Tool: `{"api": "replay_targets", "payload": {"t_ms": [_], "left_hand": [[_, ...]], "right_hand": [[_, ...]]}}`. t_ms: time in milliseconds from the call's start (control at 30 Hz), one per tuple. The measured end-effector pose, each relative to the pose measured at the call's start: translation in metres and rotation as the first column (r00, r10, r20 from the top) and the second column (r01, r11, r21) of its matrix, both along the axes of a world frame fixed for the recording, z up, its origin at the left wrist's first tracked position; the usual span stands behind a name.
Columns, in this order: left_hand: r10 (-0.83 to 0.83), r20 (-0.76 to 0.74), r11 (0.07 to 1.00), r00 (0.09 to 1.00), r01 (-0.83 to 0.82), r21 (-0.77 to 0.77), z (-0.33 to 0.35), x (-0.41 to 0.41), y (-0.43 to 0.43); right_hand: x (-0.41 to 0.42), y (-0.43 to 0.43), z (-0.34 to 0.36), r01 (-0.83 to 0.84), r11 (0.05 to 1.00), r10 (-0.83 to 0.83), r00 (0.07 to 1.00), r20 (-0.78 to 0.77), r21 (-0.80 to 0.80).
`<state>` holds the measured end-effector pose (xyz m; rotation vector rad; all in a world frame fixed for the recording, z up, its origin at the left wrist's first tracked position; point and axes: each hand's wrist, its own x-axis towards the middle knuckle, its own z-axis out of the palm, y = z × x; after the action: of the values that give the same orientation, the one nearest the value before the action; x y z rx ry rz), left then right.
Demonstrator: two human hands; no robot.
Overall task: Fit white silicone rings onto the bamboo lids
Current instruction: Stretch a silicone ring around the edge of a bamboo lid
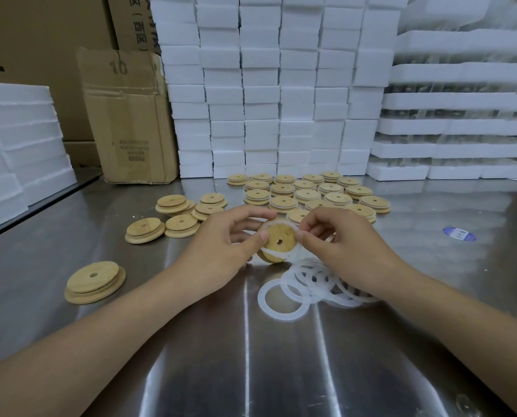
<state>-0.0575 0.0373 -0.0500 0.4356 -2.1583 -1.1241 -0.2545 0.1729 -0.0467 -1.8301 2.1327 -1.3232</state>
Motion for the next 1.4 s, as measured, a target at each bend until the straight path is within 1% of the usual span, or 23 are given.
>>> {"api": "replay_targets", "payload": {"t_ms": [100, 300, 467, 600, 700, 833, 1033, 1167, 1267, 1333, 1400], "left_hand": [[0.007, 0.013, 1.000, 1.000, -0.007, 0.002, -0.001, 0.000, -0.002], [-0.003, 0.037, 0.998, 0.999, 0.001, 0.059, 0.000, 0.000, -0.008], [-0.029, 0.087, 0.996, 0.996, 0.021, 0.084, 0.007, 0.001, -0.011], [-0.029, 0.108, 0.995, 0.994, 0.018, 0.102, 0.009, 0.002, -0.011], [-0.036, 0.093, 0.990, 0.995, 0.023, 0.139, 0.006, 0.002, -0.009], [-0.016, 0.047, 0.990, 0.999, 0.009, 0.143, 0.003, 0.002, -0.005], [0.002, 0.014, 0.990, 1.000, -0.004, 0.142, 0.002, 0.000, -0.004], [-0.001, 0.003, 0.989, 1.000, 0.001, 0.151, 0.001, -0.001, -0.004], [0.009, -0.003, 0.992, 1.000, -0.009, 0.126, 0.000, 0.000, 0.000], [0.007, -0.028, 0.994, 1.000, -0.004, 0.111, 0.000, -0.001, 0.003], [-0.011, -0.078, 0.996, 0.997, 0.018, 0.089, 0.000, -0.001, 0.005]], "right_hand": [[-0.003, 0.000, 0.000, -0.017, 0.998, 0.019, 0.999, -0.028, 0.054], [-0.010, -0.001, 0.003, -0.081, 0.991, 0.084, 0.996, -0.021, 0.103], [-0.014, 0.001, 0.009, -0.145, 0.976, 0.141, 0.989, 0.035, 0.161], [-0.014, 0.004, 0.013, -0.120, 0.972, 0.131, 0.991, -0.040, 0.202], [-0.012, 0.007, 0.013, -0.104, 0.973, 0.121, 0.990, -0.072, 0.206], [-0.011, 0.009, 0.013, -0.097, 0.978, 0.111, 0.992, -0.066, 0.186], [-0.010, 0.009, 0.018, -0.112, 0.963, 0.126, 0.991, -0.043, 0.245], [-0.007, 0.010, 0.020, -0.084, 0.952, 0.116, 0.989, -0.095, 0.293], [-0.005, 0.012, 0.022, -0.054, 0.961, 0.089, 0.989, -0.118, 0.272], [-0.003, 0.013, 0.021, -0.034, 0.979, 0.062, 0.989, -0.132, 0.201], [0.000, 0.013, 0.020, -0.060, 0.991, 0.070, 0.994, -0.081, 0.121]]}}
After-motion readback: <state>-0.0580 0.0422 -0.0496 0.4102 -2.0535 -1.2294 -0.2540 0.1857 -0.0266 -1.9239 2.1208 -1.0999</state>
